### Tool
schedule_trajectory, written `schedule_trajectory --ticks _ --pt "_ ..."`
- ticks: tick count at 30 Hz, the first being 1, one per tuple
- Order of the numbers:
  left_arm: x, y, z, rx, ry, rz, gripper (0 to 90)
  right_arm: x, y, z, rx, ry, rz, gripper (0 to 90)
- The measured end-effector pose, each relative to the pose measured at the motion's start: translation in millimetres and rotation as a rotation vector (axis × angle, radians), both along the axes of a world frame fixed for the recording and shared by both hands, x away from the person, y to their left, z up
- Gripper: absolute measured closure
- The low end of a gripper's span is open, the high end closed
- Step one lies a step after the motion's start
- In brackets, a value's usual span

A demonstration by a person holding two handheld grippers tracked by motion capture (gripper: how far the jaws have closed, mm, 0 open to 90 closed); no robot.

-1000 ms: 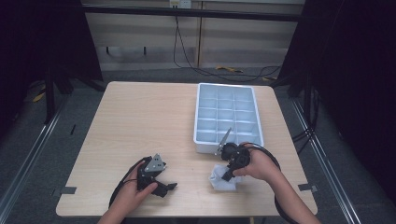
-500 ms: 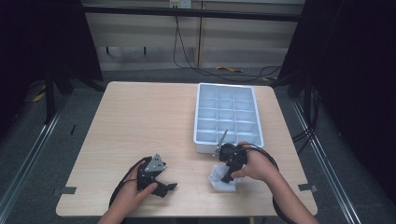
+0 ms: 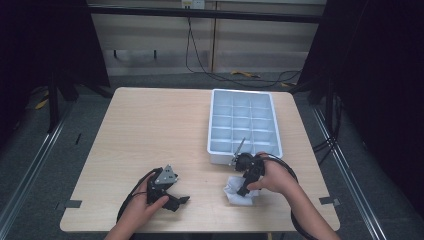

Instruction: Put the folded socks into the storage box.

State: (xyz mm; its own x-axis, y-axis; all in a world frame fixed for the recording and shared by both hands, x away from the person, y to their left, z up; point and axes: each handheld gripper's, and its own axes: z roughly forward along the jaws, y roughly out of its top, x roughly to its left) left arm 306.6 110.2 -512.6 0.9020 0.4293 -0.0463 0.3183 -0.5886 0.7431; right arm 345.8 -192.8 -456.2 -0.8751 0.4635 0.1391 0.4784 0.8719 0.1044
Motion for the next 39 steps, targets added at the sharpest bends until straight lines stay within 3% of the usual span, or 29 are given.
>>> schedule_trajectory --ticks 4,9,14,18,20,27,32,33,35,39 --pt "0.1 0.1 0.1 0.002 0.000 -0.001 12.4 -0.4 0.9 0.7 -0.030 -0.033 0.005 24.2" --pt "0.0 0.1 0.1 0.002 0.000 -0.001 12.4 1.3 -1.2 -1.8 -0.020 -0.022 -0.010 21.3" --pt "0.0 0.1 0.1 0.002 0.000 -0.001 12.4 0.5 -6.6 -6.2 0.036 0.035 -0.036 30.6" --pt "-0.1 -0.1 0.0 0.002 0.000 -0.001 12.3 -1.0 -8.5 -7.0 0.056 0.038 -0.027 34.3" --pt "-0.4 -0.6 0.0 0.002 0.003 0.000 11.6 -2.5 -7.7 -6.0 0.066 0.064 -0.031 48.9" --pt "-0.1 -0.4 0.3 0.010 0.001 -0.006 11.1 -2.1 -9.1 -7.3 0.099 0.139 -0.078 61.7" --pt "-0.4 -0.8 0.1 0.003 0.004 0.000 11.1 -3.7 -7.5 -6.0 0.098 0.136 -0.064 64.1" --pt "-0.4 -0.8 0.1 0.003 0.004 0.000 11.1 -5.6 -4.5 -3.0 0.087 0.142 -0.033 64.2" --pt "-0.4 -0.8 0.1 0.003 0.004 0.000 11.1 -6.1 -3.3 -1.2 0.082 0.139 -0.026 64.2" --pt "-0.4 -0.8 0.1 0.003 0.004 0.000 11.1 -2.2 1.6 14.0 0.059 0.110 -0.006 64.2"
